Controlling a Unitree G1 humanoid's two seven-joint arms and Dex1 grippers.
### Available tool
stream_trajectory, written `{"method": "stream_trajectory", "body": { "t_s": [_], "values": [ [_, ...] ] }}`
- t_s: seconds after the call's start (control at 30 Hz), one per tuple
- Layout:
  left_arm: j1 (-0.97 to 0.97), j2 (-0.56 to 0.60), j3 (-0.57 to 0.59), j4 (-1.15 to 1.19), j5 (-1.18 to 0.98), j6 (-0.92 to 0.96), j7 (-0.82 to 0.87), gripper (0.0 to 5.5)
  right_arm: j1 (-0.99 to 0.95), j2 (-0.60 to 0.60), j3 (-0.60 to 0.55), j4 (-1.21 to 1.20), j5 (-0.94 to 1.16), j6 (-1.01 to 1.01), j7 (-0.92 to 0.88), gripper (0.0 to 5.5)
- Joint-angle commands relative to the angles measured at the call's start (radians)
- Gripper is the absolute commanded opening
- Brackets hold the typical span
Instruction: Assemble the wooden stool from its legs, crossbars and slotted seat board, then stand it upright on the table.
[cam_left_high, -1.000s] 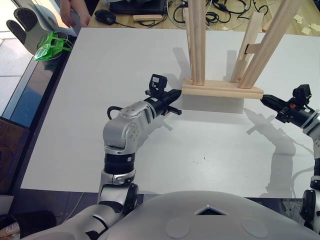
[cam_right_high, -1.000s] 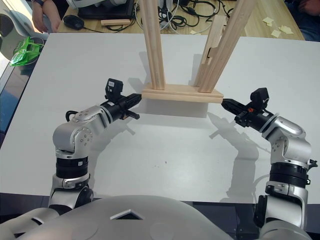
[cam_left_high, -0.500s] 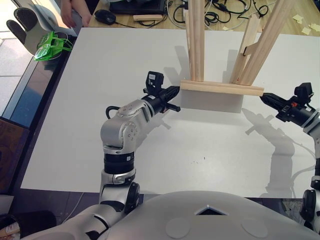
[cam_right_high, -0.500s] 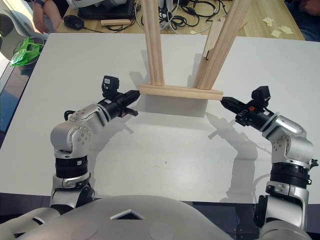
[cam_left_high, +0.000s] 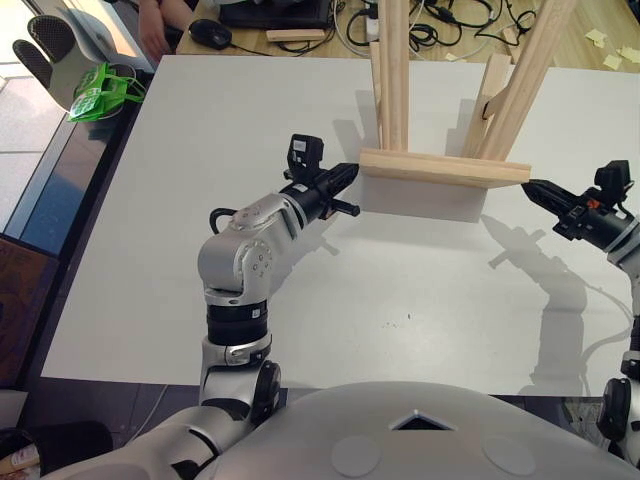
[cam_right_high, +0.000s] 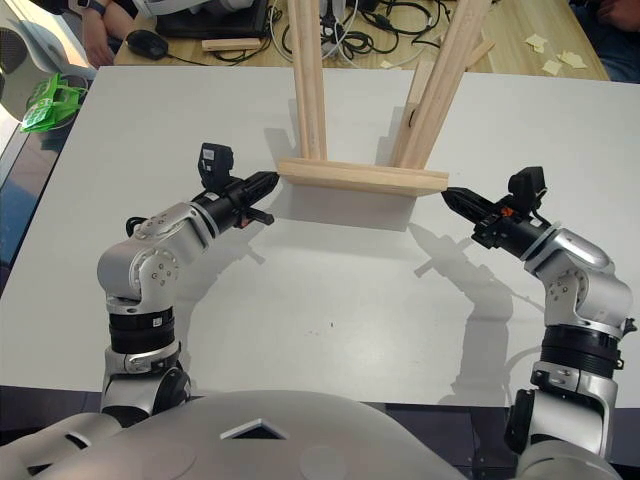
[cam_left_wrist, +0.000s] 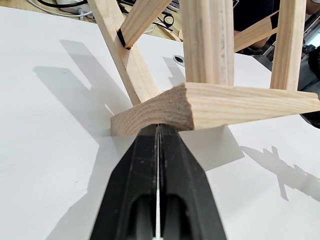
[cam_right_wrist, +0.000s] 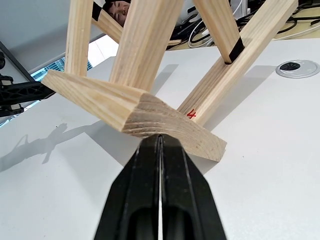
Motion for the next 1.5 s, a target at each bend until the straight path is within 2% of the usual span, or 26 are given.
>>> {"method": "stream_trajectory", "body": {
  "t_s": [0.03,1.07,1.5],
  "values": [
    [-0.035,-0.076,-0.069,-0.02,-0.097,0.018,-0.05,0.05,-0.035,0.052,0.059,-0.056,0.049,0.014,0.04,0.0],
    [-0.039,-0.076,-0.053,-0.073,-0.131,0.062,-0.044,0.05,-0.022,0.057,0.039,-0.092,0.103,0.058,0.026,0.0],
    [0.037,0.025,-0.015,-0.198,-0.185,0.152,-0.083,0.05,0.148,0.065,-0.004,-0.318,0.214,0.172,-0.019,0.0]
  ]
}}
